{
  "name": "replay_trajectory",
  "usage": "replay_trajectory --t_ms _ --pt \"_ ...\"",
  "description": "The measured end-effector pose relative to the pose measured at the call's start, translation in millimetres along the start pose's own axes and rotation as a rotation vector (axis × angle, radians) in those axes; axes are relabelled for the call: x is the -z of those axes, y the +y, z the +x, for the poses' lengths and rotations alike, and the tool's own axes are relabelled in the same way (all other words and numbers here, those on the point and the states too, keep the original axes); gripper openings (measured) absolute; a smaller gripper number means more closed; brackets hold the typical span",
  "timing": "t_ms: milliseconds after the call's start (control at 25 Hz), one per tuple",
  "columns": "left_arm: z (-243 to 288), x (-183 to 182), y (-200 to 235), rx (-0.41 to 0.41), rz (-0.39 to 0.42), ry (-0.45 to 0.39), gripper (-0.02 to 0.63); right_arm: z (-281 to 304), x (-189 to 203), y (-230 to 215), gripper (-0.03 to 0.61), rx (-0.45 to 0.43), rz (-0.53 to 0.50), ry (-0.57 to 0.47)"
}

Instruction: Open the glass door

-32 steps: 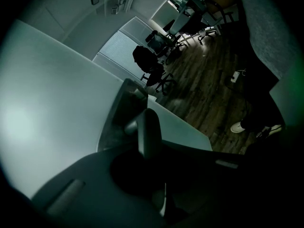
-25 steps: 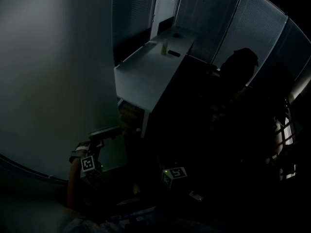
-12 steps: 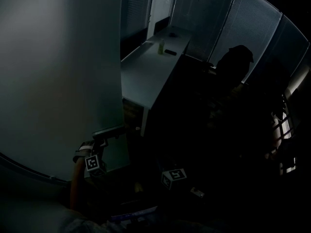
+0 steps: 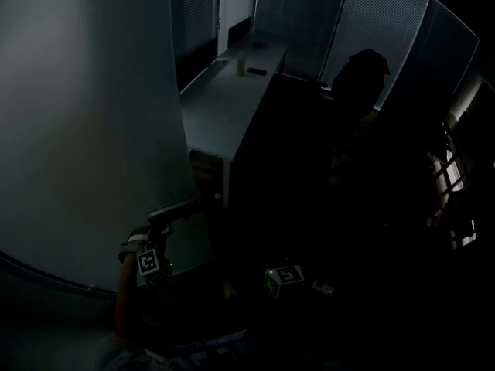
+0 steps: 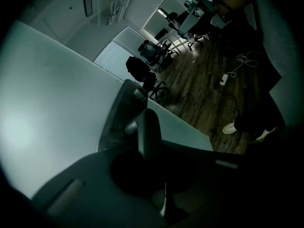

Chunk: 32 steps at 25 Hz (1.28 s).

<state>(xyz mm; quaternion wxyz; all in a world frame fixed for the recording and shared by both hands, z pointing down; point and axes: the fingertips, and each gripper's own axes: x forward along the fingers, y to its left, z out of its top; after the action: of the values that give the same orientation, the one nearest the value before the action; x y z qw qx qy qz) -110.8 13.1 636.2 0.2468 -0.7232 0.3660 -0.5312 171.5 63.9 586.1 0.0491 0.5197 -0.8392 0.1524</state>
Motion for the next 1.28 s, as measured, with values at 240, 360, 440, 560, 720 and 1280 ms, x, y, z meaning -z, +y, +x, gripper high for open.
replay_trajectory --t_ms 240,360,440,560,720,1280 --pt "-16 -9 -18 0.013 0.019 -0.02 0.003 -24 4 0 0.002 0.03 0.007 -0.013" --pt "-20 -11 -22 0.013 0.031 -0.031 0.003 -28 3 0 0.002 0.041 0.002 -0.021" --pt "-23 -11 -27 0.022 0.038 -0.04 0.003 -29 3 1 0.002 0.047 0.0 -0.025" --pt "-28 -13 -32 0.029 0.049 -0.056 0.003 -32 4 3 0.002 0.051 0.0 -0.028" --pt "-36 -15 -39 0.034 0.059 -0.068 0.003 -34 6 9 0.002 0.051 0.0 -0.029" --pt "-63 -26 -66 0.048 0.09 -0.109 0.003 -46 14 27 0.002 0.044 -0.009 -0.032"
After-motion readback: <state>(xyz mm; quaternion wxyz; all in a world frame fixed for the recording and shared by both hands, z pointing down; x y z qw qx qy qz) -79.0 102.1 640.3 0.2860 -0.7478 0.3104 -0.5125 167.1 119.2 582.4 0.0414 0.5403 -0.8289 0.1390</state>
